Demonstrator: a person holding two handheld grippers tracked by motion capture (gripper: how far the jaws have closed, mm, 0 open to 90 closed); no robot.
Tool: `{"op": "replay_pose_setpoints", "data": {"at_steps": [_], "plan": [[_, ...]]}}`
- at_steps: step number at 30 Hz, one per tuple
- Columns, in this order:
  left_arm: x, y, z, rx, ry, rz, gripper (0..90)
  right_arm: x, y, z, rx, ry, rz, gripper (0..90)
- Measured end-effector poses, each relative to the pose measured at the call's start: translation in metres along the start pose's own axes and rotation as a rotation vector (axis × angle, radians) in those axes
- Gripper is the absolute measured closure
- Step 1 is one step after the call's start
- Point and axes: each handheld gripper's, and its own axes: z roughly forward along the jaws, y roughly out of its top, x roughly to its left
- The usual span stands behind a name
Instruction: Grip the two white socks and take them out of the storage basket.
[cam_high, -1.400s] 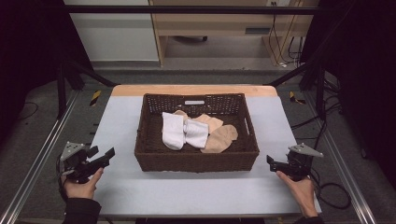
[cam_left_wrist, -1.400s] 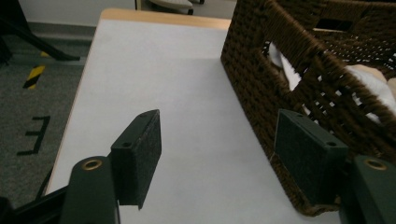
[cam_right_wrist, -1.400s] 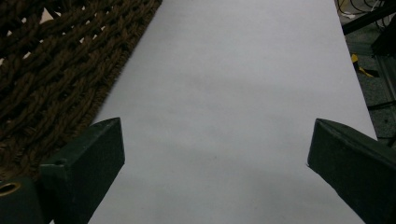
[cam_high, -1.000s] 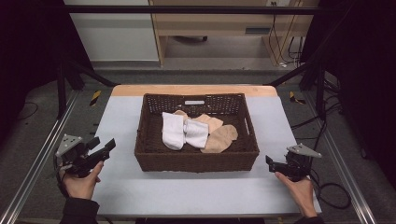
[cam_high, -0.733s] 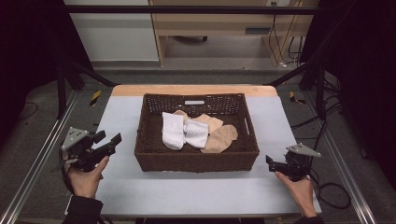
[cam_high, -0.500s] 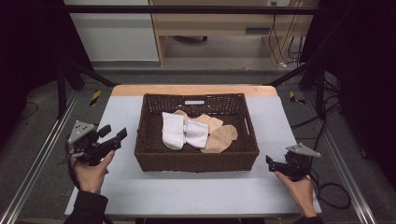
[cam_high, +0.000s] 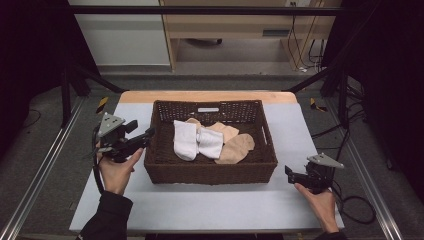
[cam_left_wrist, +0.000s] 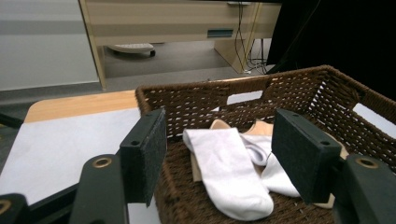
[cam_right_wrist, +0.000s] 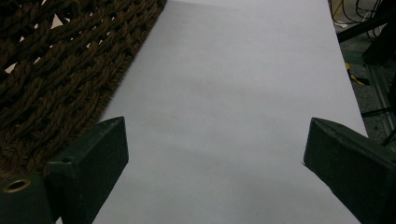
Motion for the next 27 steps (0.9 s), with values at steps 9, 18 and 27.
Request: {"op": "replay_pose_setpoints", "data": {"at_steps": [9,18,27], "plan": [[-0.016,0.015,0.026,0.010,0.000,0.033,34.3,0.001,0.001,0.000,0.002,-0.006,-0.014,7.0],[-0.024,0.022,0.063,0.051,-0.015,0.051,34.2,0.001,0.001,0.000,0.009,-0.007,-0.019,7.2],[-0.034,0.026,0.089,0.062,0.003,0.100,32.6,0.001,0.001,0.000,0.013,-0.008,-0.023,7.1]]}}
